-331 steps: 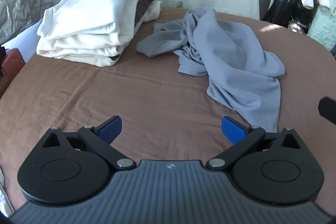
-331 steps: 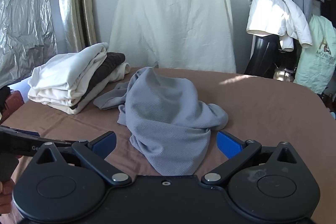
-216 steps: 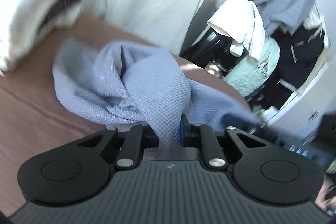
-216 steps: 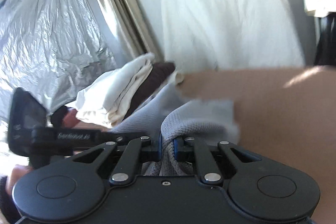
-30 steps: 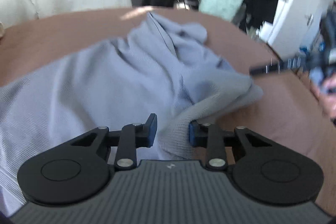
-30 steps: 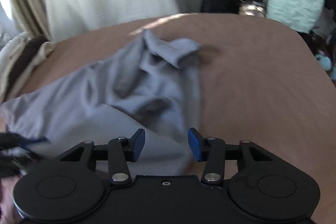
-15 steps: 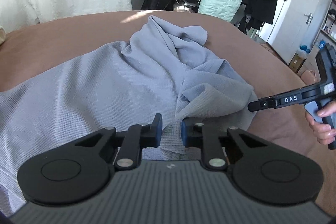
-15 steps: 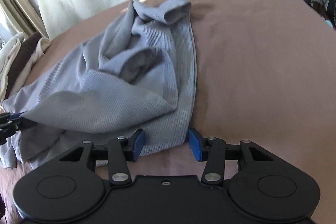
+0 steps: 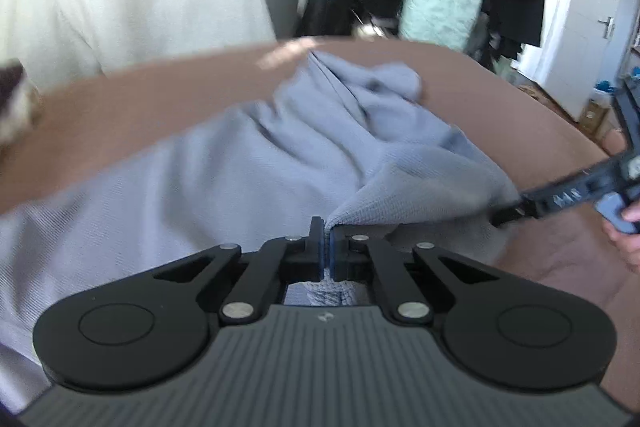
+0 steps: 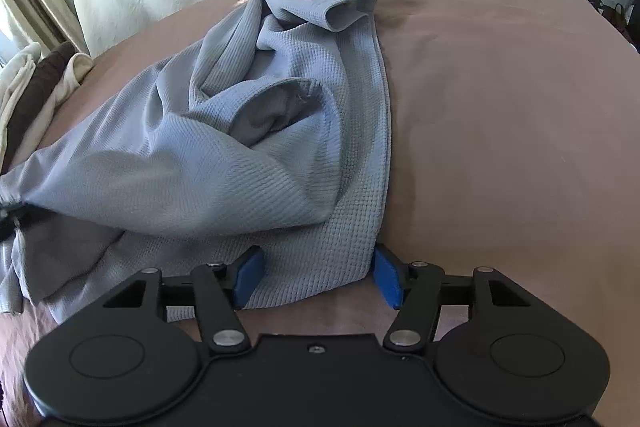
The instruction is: Fold clothes
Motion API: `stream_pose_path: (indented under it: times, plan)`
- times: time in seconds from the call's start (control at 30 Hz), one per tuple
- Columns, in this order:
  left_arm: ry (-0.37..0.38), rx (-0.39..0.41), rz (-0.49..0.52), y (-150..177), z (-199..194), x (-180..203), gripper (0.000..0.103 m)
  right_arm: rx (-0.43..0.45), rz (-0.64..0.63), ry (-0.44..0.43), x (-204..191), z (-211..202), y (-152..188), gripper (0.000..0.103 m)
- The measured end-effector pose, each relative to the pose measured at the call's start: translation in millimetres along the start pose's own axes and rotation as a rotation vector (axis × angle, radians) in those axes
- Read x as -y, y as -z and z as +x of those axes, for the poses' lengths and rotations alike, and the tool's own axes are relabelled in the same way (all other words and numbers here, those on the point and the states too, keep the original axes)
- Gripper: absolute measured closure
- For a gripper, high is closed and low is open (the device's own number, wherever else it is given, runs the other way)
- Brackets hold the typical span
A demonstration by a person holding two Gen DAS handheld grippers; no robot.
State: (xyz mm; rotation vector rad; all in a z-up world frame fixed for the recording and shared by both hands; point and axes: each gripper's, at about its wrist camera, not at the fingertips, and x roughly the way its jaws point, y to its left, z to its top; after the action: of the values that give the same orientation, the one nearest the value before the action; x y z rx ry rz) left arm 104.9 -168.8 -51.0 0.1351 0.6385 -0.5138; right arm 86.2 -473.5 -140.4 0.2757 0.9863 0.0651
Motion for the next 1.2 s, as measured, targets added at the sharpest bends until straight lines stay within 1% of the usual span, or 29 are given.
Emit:
stream_pose_path:
  times: [0.03, 0.17, 0.23, 0.27, 0.3, 0.33, 0.37, 0.4, 0.43, 0.47, 0.53, 0.57, 0.6, 0.67, 0.73, 0.8, 0.9, 0.93, 0.97, 1.0, 1.03, 1.07, 1.1, 1.13, 1.17, 1.2]
  plan:
    - [-0.046, 0.034, 0.013, -10.8, -3.2, -13.8, 0.101, -0.004, -0.009, 0.003, -0.4, 0.6, -0.7, 0.038]
    - [-0.308, 0.177, -0.101, -74.9, -23.7, -116.1, 0.101, -0.02, -0.044, 0.021, -2.8, 5.3, -5.1, 0.037]
    - [-0.51, 0.244, -0.107, -102.8, -30.5, -159.0, 0.1, -0.023, -0.055, 0.027, -3.5, 7.6, -6.7, 0.036]
    - [-0.591, 0.26, -0.103, -113.1, -30.9, -176.7, 0.099, -0.024, -0.059, 0.029, -3.7, 8.7, -7.1, 0.036]
    - [-0.639, 0.252, -0.097, -120.1, -29.5, -190.6, 0.097, -0.022, -0.06, 0.031, -3.7, 9.7, -7.1, 0.035]
    - [-0.65, 0.232, -0.09, -122.4, -30.3, -199.2, 0.092, -0.018, -0.055, 0.034, -3.6, 10.0, -6.9, 0.035]
    - [-0.651, 0.21, -0.082, -123.3, -31.9, -206.5, 0.089, -0.012, -0.047, 0.037, -3.6, 9.8, -6.6, 0.035]
    - [-0.624, 0.2, -0.076, -117.0, -36.6, -207.2, 0.076, -0.005, -0.038, 0.04, -3.5, 9.6, -6.4, 0.035]
    - [-0.588, 0.194, -0.07, -108.4, -42.4, -205.8, 0.057, 0.005, -0.027, 0.048, -4.1, 8.3, -5.4, 0.035]
    - [-0.55, 0.178, -0.063, -93.1, -47.6, -199.5, 0.051, 0.019, -0.015, 0.067, -6.5, 5.2, -3.3, 0.035]
    - [-0.471, 0.138, -0.051, -58.3, -57.5, -183.7, 0.049, 0.047, 0.003, 0.11, -14.6, -2.4, 3.1, 0.035]
    - [-0.436, 0.103, -0.045, -40.2, -59.2, -176.6, 0.049, 0.059, 0.002, 0.121, -20.1, -6.6, 7.7, 0.035]
    - [-0.4, 0.058, -0.049, -20.6, -59.3, -170.4, 0.049, 0.072, -0.011, 0.127, -28.0, -11.6, 13.6, 0.035]
    - [-0.339, -0.043, -0.103, 23.2, -58.0, -160.6, 0.049, 0.099, -0.063, 0.123, -47.3, -21.7, 26.9, 0.035]
    - [-0.286, -0.135, -0.175, 63.8, -55.9, -152.8, 0.049, 0.114, -0.121, 0.084, -65.5, -30.0, 39.8, 0.035]
    - [-0.236, -0.231, -0.248, 98.2, -52.8, -144.3, 0.049, 0.105, -0.147, 0.001, -81.7, -32.2, 52.9, 0.035]
    - [-0.194, -0.286, -0.286, 129.1, -55.9, -123.8, 0.049, 0.075, -0.176, -0.097, -107.8, -29.4, 72.2, 0.035]
    - [-0.19, -0.293, -0.278, 133.2, -55.8, -116.2, 0.045, 0.066, -0.199, -0.118, -118.4, -27.3, 79.0, 0.035]
    - [-0.196, -0.295, -0.248, 132.7, -54.2, -109.5, 0.04, 0.057, -0.228, -0.133, -129.3, -23.5, 85.8, 0.035]
    - [-0.208, -0.293, -0.204, 133.2, -52.5, -103.5, 0.029, 0.048, -0.264, -0.143, -140.2, -18.3, 92.6, 0.034]
    - [-0.229, -0.284, -0.152, 133.5, -49.1, -97.6, 0.024, 0.042, -0.294, -0.146, -149.9, -14.7, 100.1, 0.033]
    - [-0.251, -0.273, -0.099, 133.7, -45.2, -91.7, 0.024, 0.043, -0.311, -0.134, -157.8, -10.4, 105.4, 0.029]
    - [-0.272, -0.265, -0.059, 134.1, -38.4, -89.6, 0.024, 0.046, -0.321, -0.112, -165.2, -4.2, 108.3, 0.022]
    - [-0.27, -0.248, -0.03, 133.9, -33.1, -89.7, 0.036, 0.055, -0.325, -0.092, -172.7, 1.9, 109.7, 0.019]
    - [-0.262, -0.226, -0.004, 133.5, -28.6, -90.1, 0.055, 0.068, -0.329, -0.078, -180.5, 5.4, 110.9, 0.016]
    - [-0.268, -0.223, 0.02, 130.1, -23.8, -91.9, 0.093, 0.08, -0.337, -0.069, -188.4, 6.5, 112.9, 0.016]
